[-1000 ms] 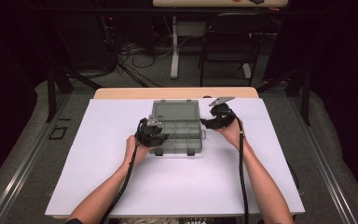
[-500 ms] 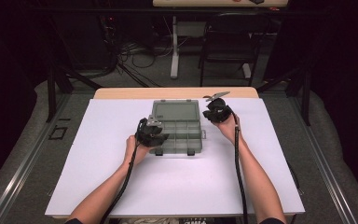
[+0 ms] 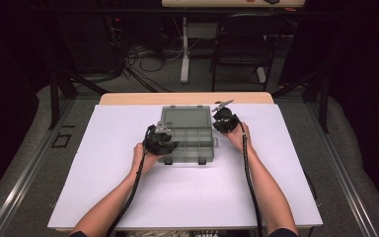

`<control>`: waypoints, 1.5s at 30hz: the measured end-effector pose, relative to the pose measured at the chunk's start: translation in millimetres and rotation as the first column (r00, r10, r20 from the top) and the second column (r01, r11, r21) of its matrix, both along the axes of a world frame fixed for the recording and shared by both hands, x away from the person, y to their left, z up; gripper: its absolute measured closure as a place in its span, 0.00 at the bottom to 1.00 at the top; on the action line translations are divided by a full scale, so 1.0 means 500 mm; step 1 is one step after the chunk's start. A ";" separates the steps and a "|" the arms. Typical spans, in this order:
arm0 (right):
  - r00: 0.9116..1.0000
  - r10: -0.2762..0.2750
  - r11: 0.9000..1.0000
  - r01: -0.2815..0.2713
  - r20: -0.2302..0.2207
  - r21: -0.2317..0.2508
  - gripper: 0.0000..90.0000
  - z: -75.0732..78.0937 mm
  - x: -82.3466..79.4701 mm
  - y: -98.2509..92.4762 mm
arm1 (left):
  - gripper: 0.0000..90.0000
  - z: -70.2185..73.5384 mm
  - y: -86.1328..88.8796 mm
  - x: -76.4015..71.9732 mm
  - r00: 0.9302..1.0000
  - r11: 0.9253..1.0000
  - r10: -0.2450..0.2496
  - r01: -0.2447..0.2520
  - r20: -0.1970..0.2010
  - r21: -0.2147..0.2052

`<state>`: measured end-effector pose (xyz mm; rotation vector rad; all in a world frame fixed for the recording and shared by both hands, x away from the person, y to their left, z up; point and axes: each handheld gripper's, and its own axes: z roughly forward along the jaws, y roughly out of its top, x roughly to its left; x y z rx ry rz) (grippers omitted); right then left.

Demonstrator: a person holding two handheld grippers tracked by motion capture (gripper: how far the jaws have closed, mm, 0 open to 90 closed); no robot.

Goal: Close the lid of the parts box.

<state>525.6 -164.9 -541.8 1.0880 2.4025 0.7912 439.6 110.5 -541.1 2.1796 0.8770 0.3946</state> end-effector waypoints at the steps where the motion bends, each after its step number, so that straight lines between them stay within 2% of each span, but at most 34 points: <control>1: 1.000 0.002 1.000 -0.002 0.003 0.006 1.00 -0.004 0.001 0.002 | 0.65 0.000 0.000 0.000 1.000 1.000 0.000 0.000 0.000 0.000; 5: 1.000 0.010 1.000 -0.010 -0.009 -0.017 1.00 -0.012 0.004 0.009 | 0.65 0.000 0.000 0.000 1.000 1.000 -0.002 0.002 0.000 0.004; 13: 1.000 0.015 1.000 -0.015 -0.012 -0.025 1.00 -0.013 0.006 0.009 | 0.65 0.002 0.000 0.003 1.000 1.000 -0.017 0.017 -0.007 0.015; 19: 1.000 0.009 1.000 -0.009 -0.010 0.007 1.00 -0.016 0.009 0.006 | 0.66 0.001 -0.001 0.003 1.000 1.000 -0.019 0.019 -0.004 0.018; 27: 1.000 -0.004 1.000 0.004 -0.009 0.011 1.00 -0.016 0.010 0.007 | 0.66 0.001 0.000 0.004 1.000 1.000 -0.025 0.025 -0.006 0.019; 34: 1.000 -0.021 0.999 0.021 -0.005 0.033 1.00 -0.018 0.012 0.007 | 0.66 0.001 0.000 0.004 1.000 1.000 -0.026 0.026 -0.007 0.016; 45: 0.999 -0.036 0.998 0.034 0.023 0.055 1.00 -0.023 0.017 0.007 | 0.66 0.001 0.000 0.004 1.000 1.000 -0.025 0.025 -0.005 0.016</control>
